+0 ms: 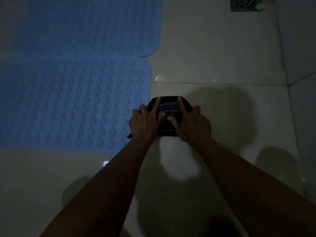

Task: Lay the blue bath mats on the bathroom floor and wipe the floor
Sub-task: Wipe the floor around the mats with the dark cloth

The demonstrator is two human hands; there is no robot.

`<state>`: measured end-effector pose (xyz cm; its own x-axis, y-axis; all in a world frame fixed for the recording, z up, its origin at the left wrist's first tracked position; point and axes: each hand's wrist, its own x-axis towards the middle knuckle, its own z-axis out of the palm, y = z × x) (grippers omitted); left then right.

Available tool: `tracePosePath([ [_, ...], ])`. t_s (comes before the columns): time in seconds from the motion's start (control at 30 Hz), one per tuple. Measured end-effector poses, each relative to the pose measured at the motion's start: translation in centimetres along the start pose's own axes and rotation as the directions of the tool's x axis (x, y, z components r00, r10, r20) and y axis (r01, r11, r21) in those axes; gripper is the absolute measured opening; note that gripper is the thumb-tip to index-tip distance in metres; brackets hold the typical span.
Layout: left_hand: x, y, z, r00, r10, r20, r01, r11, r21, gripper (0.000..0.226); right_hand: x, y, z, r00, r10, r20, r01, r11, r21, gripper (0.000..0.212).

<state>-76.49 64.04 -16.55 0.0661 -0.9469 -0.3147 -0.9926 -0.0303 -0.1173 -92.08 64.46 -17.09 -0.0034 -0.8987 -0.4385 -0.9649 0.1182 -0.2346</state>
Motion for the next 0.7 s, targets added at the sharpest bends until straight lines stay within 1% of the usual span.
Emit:
tracePosePath([
  [0.13,-0.6,-0.8,1.2,0.997,0.023,-0.074,-0.022,1.000,0.018,0.064,-1.3,-0.3,1.1,0.998,0.011,-0.064,-0.012,1.000,-0.010,0.082],
  [0.27,-3.7,-1.8,2.9,0.993,0.007,-0.122,-0.010,1.000,-0.023,0.062,-4.4,-0.8,2.5,0.998,0.012,-0.058,-0.014,0.999,-0.034,0.082],
  [0.43,-8.6,-2.7,4.1,0.994,-0.019,-0.109,0.010,0.996,-0.086,0.061,-8.6,-1.0,4.1,0.999,-0.013,-0.049,0.010,0.998,-0.060,0.080],
  [0.7,-13.4,-3.8,5.9,0.995,-0.061,-0.084,0.045,0.983,-0.177,0.062,-12.7,-1.3,6.5,0.999,-0.024,-0.039,0.020,0.996,-0.088,0.081],
])
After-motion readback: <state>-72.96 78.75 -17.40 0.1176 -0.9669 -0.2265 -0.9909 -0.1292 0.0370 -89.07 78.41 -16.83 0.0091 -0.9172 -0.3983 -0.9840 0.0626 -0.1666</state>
